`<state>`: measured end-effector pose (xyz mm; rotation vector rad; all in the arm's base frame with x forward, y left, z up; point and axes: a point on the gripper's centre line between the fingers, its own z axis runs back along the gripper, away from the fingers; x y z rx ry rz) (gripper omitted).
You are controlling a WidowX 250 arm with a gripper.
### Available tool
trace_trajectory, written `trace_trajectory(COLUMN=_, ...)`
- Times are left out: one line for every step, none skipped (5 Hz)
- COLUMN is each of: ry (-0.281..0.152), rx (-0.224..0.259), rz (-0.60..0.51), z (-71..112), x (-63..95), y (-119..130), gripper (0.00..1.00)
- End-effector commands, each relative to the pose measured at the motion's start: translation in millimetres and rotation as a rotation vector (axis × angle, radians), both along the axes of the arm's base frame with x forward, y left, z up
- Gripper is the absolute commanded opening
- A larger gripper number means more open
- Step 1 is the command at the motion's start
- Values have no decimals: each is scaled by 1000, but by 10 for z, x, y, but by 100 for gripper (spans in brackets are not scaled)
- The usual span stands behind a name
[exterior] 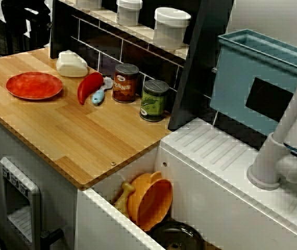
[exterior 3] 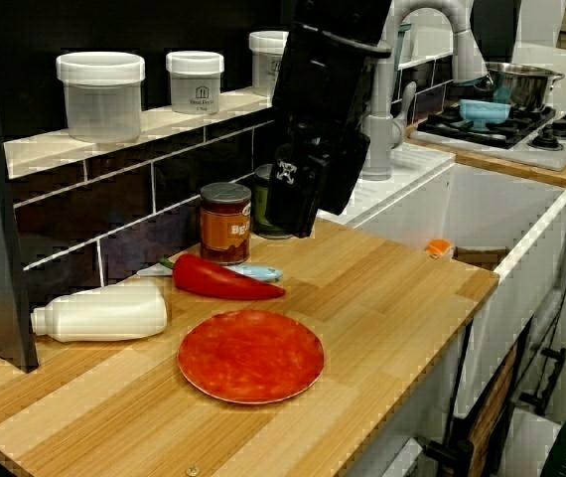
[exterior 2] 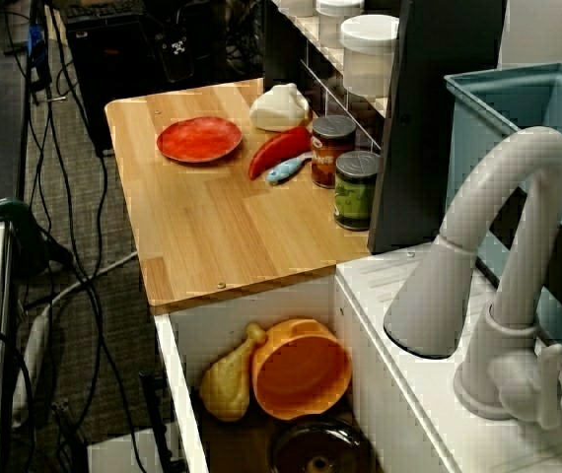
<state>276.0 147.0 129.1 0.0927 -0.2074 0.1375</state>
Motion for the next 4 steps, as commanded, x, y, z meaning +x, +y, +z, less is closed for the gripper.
trace_trajectory(ry=-33, rx=21, rz=-3, z=113, x=11, y=45, gripper=100)
trace_trajectory(ry=-33, rx=21, rz=-3, z=113, x=11, y=45, gripper=100)
trace_trajectory(ry=0, rx=11, rz=26, z=-98, x=-6, y=55, gripper=100)
trace_trajectory(ry=18, rx=16, rz=20, z=-279, x=25, y=31, gripper=100)
